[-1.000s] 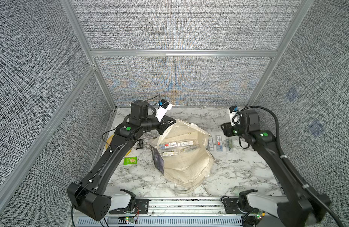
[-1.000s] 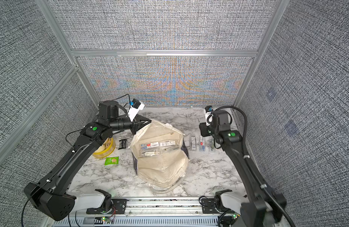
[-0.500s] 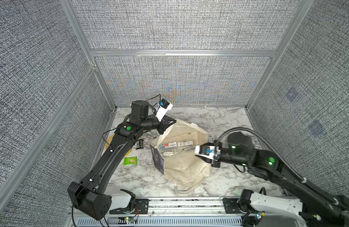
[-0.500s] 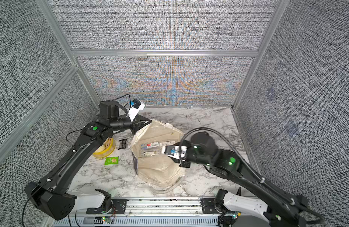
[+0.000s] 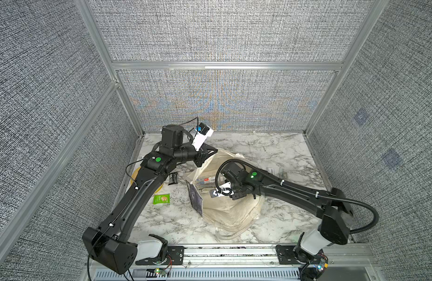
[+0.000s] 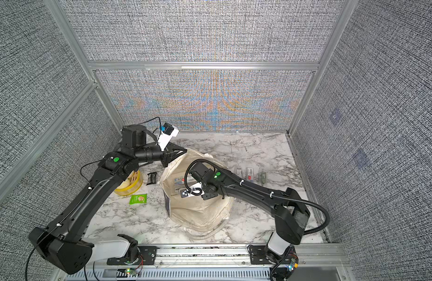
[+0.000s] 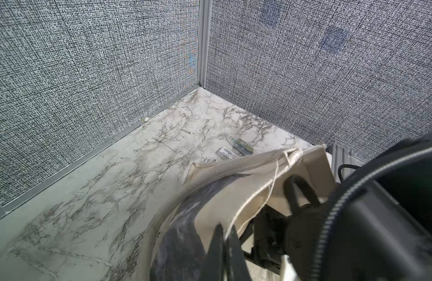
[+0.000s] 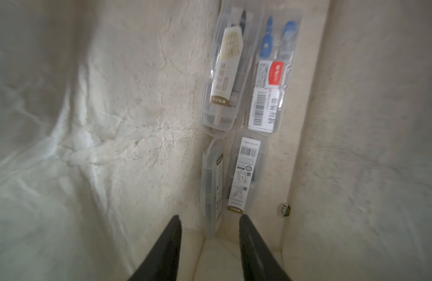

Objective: Take out the compass set from the canvas bag
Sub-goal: Pick up the compass set from the canvas bag.

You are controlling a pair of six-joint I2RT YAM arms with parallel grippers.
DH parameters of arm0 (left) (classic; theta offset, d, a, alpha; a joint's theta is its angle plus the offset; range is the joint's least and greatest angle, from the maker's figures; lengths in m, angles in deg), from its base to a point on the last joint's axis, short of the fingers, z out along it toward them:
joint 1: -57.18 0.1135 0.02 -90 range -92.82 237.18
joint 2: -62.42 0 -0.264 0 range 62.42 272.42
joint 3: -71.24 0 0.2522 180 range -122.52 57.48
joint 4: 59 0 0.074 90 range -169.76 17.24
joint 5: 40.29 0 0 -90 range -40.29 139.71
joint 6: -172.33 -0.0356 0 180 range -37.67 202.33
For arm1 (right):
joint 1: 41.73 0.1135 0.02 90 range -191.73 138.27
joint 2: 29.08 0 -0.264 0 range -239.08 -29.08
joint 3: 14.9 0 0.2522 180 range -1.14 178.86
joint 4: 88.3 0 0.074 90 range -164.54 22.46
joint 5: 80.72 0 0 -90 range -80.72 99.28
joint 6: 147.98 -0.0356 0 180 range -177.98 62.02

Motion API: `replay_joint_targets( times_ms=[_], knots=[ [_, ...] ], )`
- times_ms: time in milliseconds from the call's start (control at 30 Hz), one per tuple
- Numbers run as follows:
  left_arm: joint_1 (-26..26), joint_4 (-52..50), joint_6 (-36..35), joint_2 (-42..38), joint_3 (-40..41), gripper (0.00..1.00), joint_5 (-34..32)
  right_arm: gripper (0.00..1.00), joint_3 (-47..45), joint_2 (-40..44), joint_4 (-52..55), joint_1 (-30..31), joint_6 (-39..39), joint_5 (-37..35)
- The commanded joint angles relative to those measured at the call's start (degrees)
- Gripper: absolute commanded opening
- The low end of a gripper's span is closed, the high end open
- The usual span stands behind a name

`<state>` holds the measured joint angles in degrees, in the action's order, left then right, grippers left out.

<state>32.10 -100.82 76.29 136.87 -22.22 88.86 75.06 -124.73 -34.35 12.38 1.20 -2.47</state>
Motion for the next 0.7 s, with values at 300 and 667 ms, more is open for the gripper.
replay_joint_targets(
  times_ms=[300, 667],
  knots=[
    [0.1, 1.6, -0.8, -0.8, -0.1, 0.00, 1.4, 0.48, -2.9, -9.9, -10.3, -1.6, 2.4, -4.4],
    [0.1, 1.6, -0.9, -1.0, 0.1, 0.00, 1.5, 0.39, -7.2, -12.6, -21.5, -2.5, 2.4, -10.8]
  ],
)
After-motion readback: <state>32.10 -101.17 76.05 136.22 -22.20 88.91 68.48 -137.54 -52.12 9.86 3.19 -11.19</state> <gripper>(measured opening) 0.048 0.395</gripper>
